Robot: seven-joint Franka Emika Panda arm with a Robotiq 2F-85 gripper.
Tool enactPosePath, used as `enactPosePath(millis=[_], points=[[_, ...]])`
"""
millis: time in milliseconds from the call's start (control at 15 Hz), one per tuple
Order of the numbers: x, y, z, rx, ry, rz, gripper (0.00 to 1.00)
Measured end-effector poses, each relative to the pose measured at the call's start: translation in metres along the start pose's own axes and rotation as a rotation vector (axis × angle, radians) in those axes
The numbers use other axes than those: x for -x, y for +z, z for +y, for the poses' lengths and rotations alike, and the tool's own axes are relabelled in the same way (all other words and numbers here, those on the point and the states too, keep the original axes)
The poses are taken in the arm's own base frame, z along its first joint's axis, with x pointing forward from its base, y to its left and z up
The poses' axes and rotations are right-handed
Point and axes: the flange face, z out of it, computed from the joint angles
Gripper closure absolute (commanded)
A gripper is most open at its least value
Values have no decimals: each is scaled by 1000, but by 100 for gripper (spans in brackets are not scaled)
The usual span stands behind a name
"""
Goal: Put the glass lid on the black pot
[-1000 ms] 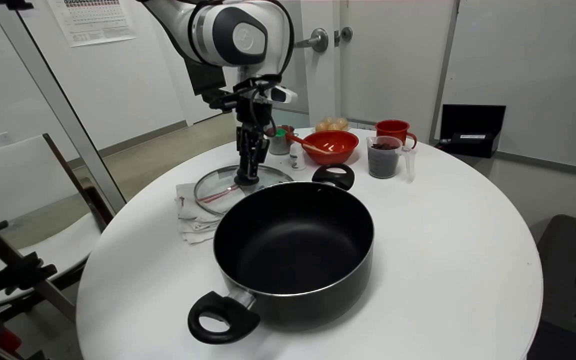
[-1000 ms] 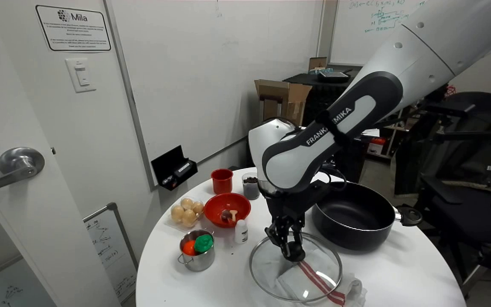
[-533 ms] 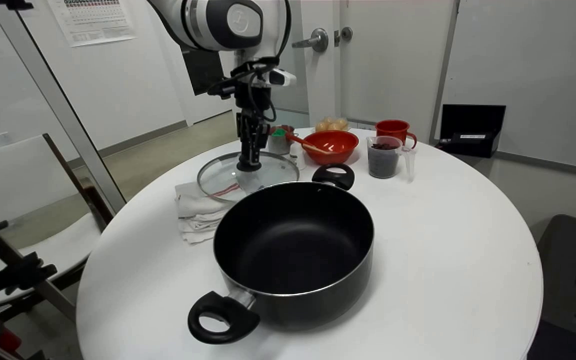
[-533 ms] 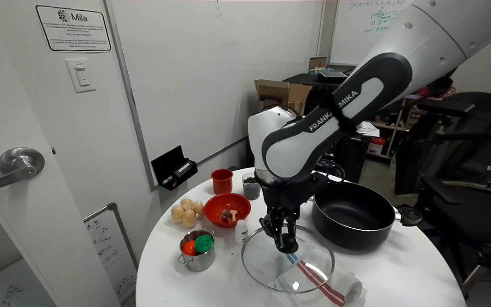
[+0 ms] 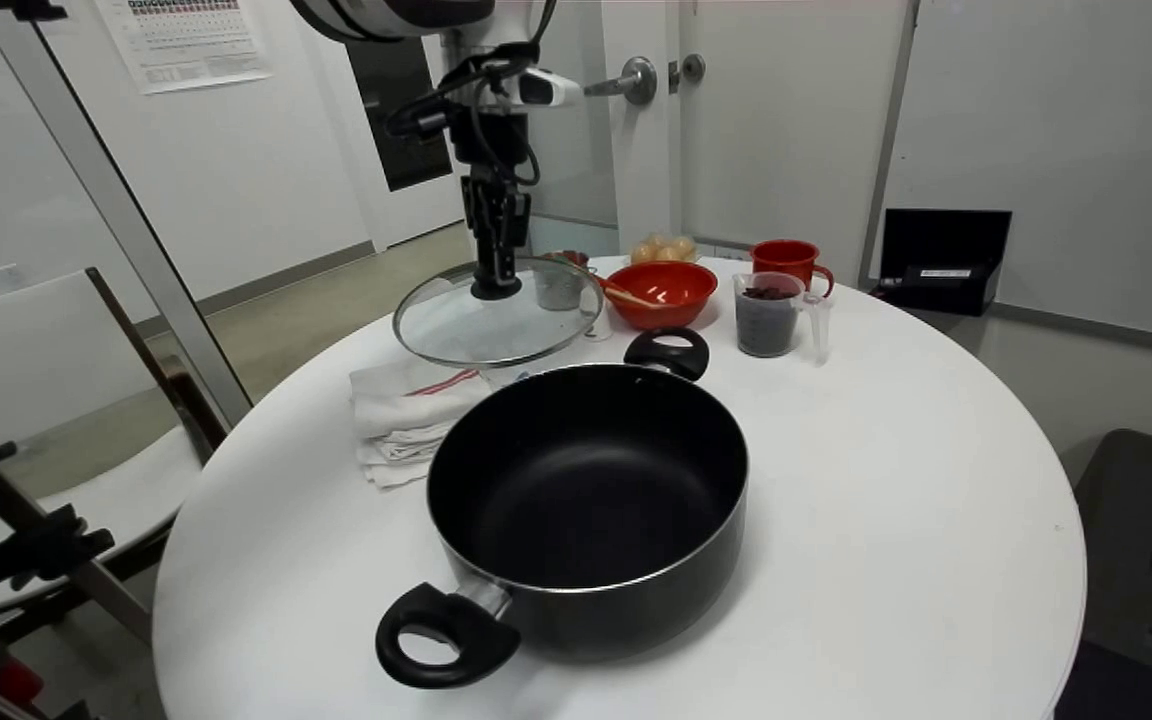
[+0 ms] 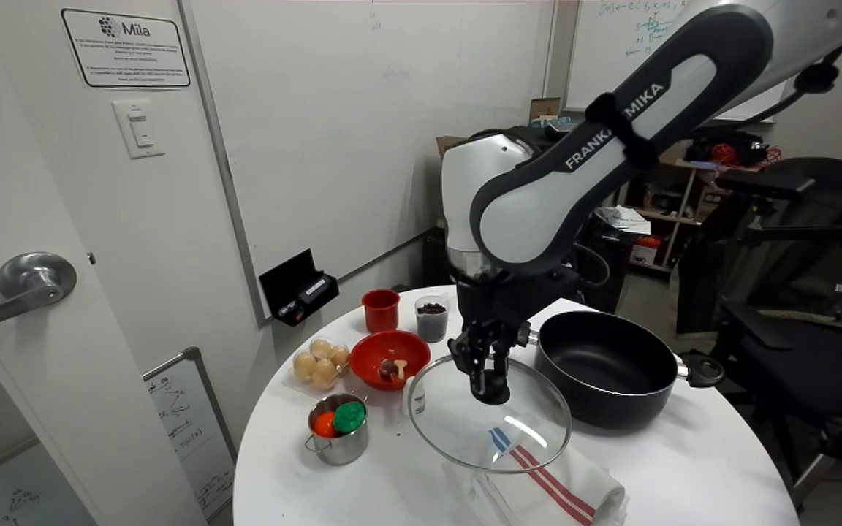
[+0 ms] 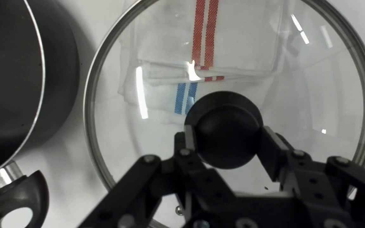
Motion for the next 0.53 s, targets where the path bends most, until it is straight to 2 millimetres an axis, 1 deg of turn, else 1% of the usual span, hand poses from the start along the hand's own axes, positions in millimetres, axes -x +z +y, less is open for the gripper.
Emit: enactPosePath(millis=[200,533], points=[[4,-17,19,2,48,38,75],[11,-39,60,7,165,93,75]])
